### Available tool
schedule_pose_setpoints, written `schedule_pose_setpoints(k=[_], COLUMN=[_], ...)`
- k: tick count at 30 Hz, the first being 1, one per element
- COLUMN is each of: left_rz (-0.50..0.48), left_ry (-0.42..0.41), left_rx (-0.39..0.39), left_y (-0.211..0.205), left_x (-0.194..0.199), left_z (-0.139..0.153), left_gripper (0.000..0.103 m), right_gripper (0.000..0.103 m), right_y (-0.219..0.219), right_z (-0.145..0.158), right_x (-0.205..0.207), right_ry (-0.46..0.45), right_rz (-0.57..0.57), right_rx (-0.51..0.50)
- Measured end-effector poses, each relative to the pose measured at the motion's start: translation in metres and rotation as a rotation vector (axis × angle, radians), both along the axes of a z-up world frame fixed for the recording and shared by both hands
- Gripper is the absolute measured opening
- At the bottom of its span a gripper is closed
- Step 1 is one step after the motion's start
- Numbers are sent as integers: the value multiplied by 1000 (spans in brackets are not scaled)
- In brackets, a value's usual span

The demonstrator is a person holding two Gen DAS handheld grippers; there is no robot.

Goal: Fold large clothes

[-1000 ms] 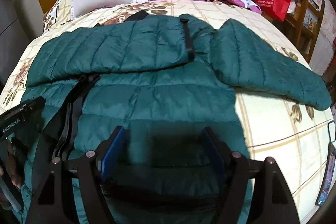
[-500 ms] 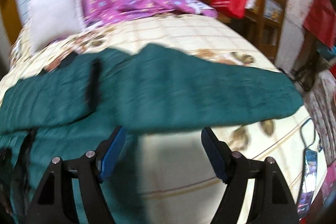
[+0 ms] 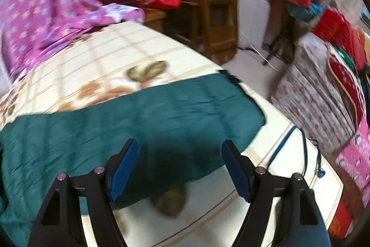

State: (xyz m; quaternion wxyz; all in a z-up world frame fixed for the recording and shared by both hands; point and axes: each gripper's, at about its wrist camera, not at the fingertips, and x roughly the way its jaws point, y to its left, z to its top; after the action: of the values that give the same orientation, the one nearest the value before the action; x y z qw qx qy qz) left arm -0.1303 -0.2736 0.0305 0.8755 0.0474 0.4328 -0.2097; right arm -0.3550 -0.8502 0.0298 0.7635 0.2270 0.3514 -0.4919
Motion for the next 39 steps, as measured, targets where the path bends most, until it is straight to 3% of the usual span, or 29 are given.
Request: schedule_pose_setpoints(k=[9,15,18,20,22,27,33,39], left_rz=[-1,-6,-10,-9,-9,-5,25,57], left_ry=[0,1,1,1,1,-10,-37,-45], left_rx=[1,3,4,3,3,-5,-20,-69], left_y=[0,-2,-3,-3,-3,-2,4,19], left_x=[-1,-1,-1,-1,-1,-2,0,3], left_z=[-1,-2,-2,-2,-2,4,17,33], left_gripper=[43,46,47,47,47,47,47,47], right_gripper=[78,79,78,59,24,16,15,14], right_y=[-57,-75,-75,-72,-66,-36,42,124], right_z=[-17,-33,-34,-32,-23,21,93,136], right_x=[-42,-46,-45,-40,-38,-30,12,69], right_ry=[-115,-148,-149,-141,-150,-211,-276,-329], right_rz=[-181,-202,-196,-159,-134,-6,287,521], right_rx=[48,99,78,76,57,-28,-99,-72])
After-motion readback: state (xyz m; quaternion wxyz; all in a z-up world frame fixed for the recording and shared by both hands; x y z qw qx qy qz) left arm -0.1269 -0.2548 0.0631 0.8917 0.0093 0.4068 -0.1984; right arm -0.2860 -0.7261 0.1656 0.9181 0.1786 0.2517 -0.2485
